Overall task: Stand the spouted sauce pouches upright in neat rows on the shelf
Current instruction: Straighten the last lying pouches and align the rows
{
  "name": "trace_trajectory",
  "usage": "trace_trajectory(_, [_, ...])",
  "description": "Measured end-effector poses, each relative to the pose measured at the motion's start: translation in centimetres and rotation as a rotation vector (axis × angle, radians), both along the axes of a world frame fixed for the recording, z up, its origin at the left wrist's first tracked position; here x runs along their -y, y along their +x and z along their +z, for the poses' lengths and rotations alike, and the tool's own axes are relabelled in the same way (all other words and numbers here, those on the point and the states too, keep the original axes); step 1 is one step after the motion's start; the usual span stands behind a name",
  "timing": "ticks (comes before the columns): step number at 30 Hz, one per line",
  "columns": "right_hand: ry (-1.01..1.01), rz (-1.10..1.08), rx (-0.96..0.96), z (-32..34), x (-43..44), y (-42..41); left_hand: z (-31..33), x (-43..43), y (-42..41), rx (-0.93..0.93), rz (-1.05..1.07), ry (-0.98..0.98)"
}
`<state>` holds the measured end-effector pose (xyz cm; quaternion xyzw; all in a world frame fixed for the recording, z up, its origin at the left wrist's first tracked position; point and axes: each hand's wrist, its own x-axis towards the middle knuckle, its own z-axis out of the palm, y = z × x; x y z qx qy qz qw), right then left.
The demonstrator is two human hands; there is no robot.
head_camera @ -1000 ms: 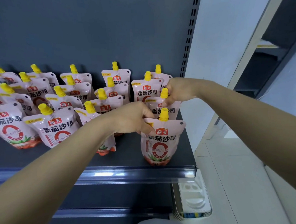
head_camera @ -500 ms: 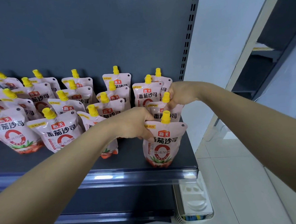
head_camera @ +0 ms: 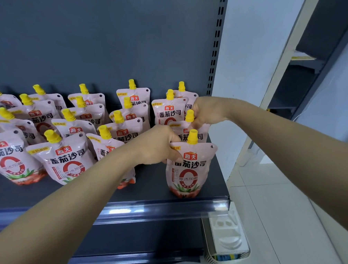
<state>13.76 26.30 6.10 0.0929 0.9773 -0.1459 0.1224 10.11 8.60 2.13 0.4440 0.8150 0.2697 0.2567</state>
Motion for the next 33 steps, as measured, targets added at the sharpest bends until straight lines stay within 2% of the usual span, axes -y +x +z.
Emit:
trace_trajectory(5, [0.050, 0.065, 0.155, 1.1, -0.5, 0.1, -0.1, 0.2, 0.0, 0.022, 0.008, 0.015])
trace_trajectory(9, [0.041, 0.084, 0.237, 3.3, -1.3, 0.2, 1.7, 1.2, -0.1, 0.135, -0.052, 0.020])
trace_trajectory(13, [-0.149, -0.008, 0.164, 4.2, -2.0, -0.1, 4.0, 1.9, -0.9, 0.133, 0.032, 0.149])
trace_trajectory(16, [-0.135, -0.045, 0.101, 3.7, -2.3, -0.8, 3.9, 1.0, -2.3, -0.040, 0.148, 0.210])
trace_trajectory(20, [-0.146, -0.130, -0.096, 3.0, -2.7, -1.6, 2.1, -1.5, -3.4, -0.193, 0.149, 0.097])
trace_trajectory(25, [-0.099, -0.155, -0.164, 1.9, -3.4, -2.3, 0.3, -3.1, -3.2, -0.219, 0.110, 0.081])
trace_trajectory(28, [-0.102, -0.171, -0.274, 1.4, -3.7, -3.1, 0.6, -2.8, -3.4, -0.176, 0.117, 0.122])
trace_trajectory(30, [-0.112, -0.178, -0.312, 1.1, -3.9, -3.8, 1.5, -2.8, -3.9, -0.180, 0.171, 0.199])
trace_trajectory(33, [-0.070, -0.184, -0.319, 0.4, -3.9, -4.9, 2.6, -3.7, -5.7, -0.315, 0.331, 0.282])
